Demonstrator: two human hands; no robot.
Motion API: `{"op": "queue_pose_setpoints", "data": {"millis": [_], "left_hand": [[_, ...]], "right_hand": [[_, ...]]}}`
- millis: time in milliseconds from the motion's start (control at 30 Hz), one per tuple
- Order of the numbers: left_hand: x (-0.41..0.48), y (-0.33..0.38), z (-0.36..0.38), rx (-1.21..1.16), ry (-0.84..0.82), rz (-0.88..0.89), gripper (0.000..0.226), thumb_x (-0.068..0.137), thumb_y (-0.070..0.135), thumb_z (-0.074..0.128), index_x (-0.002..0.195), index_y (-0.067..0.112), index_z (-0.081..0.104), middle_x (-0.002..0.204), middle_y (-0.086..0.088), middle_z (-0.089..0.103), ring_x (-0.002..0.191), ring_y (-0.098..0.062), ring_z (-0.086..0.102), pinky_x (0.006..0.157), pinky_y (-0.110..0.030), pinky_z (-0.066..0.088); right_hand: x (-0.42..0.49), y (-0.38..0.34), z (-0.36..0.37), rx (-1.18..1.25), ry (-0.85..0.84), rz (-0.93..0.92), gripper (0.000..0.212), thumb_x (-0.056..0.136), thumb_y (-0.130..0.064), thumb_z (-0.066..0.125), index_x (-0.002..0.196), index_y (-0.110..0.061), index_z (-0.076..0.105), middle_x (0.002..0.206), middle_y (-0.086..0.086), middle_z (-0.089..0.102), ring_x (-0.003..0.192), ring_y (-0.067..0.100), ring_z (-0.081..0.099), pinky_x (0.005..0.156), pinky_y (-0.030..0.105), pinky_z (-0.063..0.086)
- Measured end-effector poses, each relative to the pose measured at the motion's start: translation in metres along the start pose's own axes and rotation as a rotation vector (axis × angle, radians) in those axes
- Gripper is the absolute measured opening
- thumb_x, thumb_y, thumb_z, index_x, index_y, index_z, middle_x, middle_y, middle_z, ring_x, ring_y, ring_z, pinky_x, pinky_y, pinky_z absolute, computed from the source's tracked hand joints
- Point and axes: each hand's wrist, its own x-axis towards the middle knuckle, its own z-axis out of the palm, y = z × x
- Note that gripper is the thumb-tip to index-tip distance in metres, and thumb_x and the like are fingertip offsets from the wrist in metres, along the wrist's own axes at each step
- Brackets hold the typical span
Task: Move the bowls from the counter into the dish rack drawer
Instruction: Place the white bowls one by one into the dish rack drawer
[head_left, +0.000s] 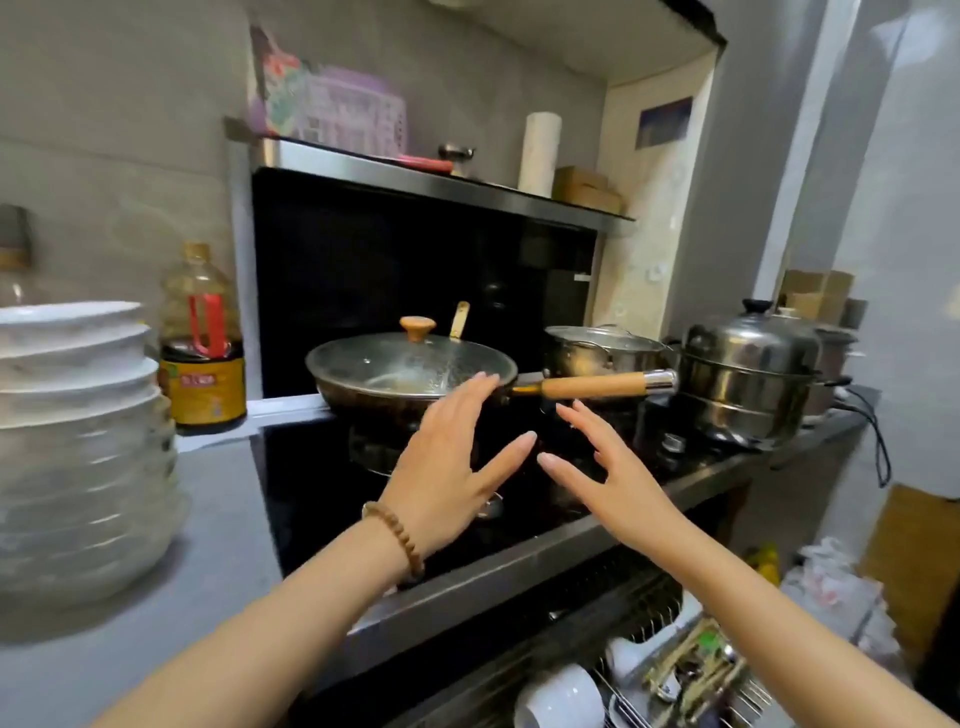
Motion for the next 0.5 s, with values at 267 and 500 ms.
{"op": "queue_pose_setpoints", "data": {"millis": [267,500], "left_hand": [[0.004,-0.032,-0.157,0.363,0.176,-0.064,0.089,0.074,0.072,0.034,0.147,0.024,0.016,0.156,0.003,0.019,0.144,-0.014,0.014,0.118,-0.039,0.018],[-0.029,-0.075,-0.249,0.550,0.240,-0.217,0.092,0.073,0.073,0.038,0.148,0.023,0.017,0.156,0.000,0.019,0.144,-0.018,0.014,0.118,-0.040,0.017]], "right_hand": [[0.057,-0.106,0.072,0.140,-0.132,-0.238,0.083,0.066,-0.070,0.052,0.141,-0.044,0.030,0.155,-0.022,0.015,0.142,-0.001,0.016,0.115,0.033,0.022],[0.094,-0.169,0.149,0.212,-0.263,-0.318,0.061,0.082,-0.053,0.058,0.138,-0.045,0.035,0.155,-0.019,0.017,0.141,0.003,0.020,0.107,0.023,0.025]]}}
